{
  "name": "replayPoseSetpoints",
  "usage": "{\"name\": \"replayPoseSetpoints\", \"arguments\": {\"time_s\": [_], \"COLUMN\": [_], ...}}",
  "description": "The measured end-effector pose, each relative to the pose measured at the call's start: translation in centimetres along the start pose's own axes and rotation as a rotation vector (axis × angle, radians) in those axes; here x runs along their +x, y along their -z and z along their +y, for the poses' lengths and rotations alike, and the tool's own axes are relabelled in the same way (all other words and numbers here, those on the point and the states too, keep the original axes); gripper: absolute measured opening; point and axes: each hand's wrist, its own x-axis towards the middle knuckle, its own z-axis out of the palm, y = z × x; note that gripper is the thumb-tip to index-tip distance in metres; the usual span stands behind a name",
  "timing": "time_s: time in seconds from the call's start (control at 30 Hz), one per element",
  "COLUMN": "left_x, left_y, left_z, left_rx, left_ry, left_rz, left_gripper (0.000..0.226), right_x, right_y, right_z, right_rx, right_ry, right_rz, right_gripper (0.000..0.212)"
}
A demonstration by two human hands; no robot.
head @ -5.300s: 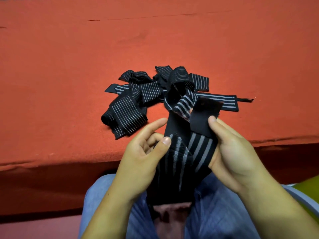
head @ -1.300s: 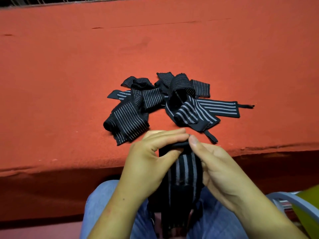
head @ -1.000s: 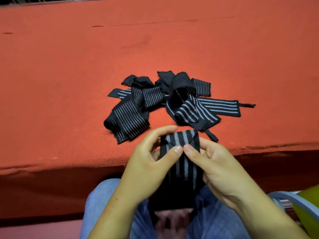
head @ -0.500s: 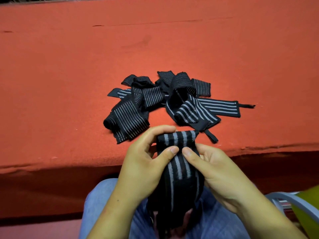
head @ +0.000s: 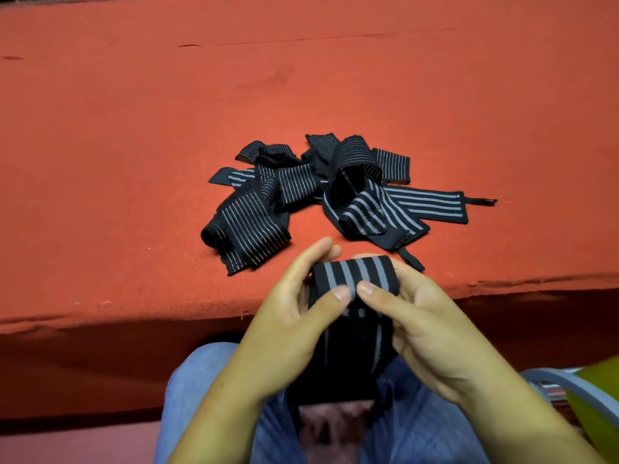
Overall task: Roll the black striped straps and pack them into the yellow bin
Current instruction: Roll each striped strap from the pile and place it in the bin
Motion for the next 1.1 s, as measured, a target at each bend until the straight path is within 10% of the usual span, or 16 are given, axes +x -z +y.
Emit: {"name": "replayPoseSetpoints", "arguments": {"time_s": [0.4, 1.1], "left_x": [-0.2, -0.2], "left_y": [-2.3, -1.0], "left_z": [0.5, -0.7], "left_rx": [-0.080, 0.108], "left_ry": [0.001, -0.197], "left_rz": [0.110, 0.105], "left_gripper": [0.038, 0.046], "right_x": [-0.2, -0.1], "right_y": [-0.9, -0.4], "right_z": [0.7, 0.5], "right_rx": [-0.399, -0.140], "right_ry": [0.086, -0.084], "right_rz": [0.017, 0.089], "right_gripper": [0.030, 0.047]}}
